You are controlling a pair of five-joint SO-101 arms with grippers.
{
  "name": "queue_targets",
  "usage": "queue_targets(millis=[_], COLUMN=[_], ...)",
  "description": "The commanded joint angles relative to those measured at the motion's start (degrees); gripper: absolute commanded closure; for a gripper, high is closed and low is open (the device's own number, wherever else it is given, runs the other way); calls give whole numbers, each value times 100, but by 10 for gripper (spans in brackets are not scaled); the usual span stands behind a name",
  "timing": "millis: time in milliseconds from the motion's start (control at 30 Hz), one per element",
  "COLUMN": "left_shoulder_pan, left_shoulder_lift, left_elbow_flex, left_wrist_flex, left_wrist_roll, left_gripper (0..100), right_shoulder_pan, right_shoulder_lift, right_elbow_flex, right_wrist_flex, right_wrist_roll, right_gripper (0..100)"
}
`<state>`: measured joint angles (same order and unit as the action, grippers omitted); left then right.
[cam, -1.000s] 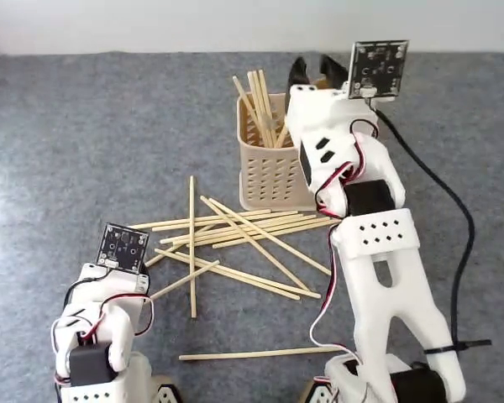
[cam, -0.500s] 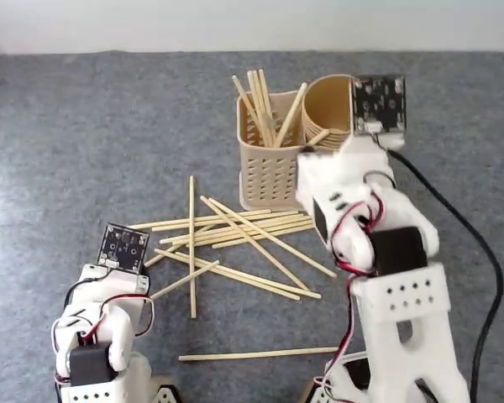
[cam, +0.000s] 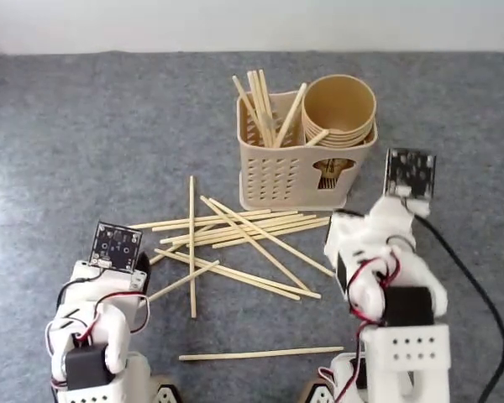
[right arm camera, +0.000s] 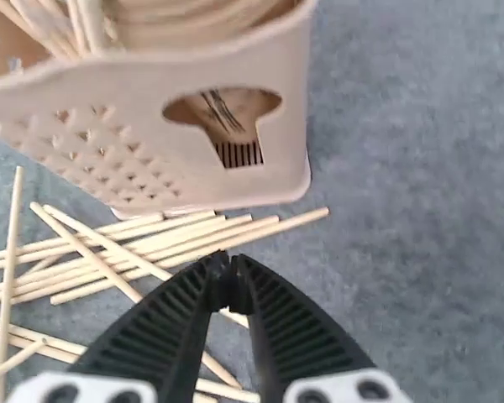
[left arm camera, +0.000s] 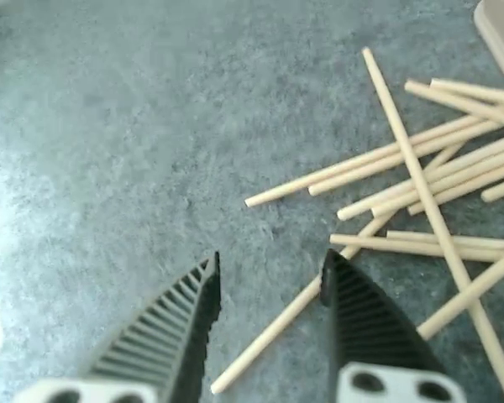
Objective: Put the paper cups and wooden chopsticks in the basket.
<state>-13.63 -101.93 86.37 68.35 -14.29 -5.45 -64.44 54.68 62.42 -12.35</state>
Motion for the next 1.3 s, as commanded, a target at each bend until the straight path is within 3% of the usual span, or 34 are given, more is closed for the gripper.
queue_targets(millis=[0,133,333,500,900,1067,1267], left_shoulder_pan=[-9,-9,-9,158,1468,1679,1679], left_shoulder_lift=[527,1345,2796,4079,7288,8897,10963], left_elbow_flex=[-734,-1420,-2246,-2870,-4875,-6035,-7512], left_wrist_flex=[-149,-167,-167,-167,-167,-167,-167], left_wrist_roll=[-26,-105,-1029,-1407,536,1266,1547], left_gripper=[805,802,801,789,743,746,746], right_shoulder_pan=[145,382,479,497,505,488,470], right_shoulder_lift=[-602,-1174,-1903,-2422,-3196,-3389,-3635], right_elbow_flex=[607,1530,2971,3411,3508,3745,3947], right_wrist_flex=[-207,-787,-1798,-1807,-1024,-1059,-1059], right_wrist_roll=[-202,-237,-237,-237,-721,-985,-1002], right_gripper=[991,991,991,991,991,991,991])
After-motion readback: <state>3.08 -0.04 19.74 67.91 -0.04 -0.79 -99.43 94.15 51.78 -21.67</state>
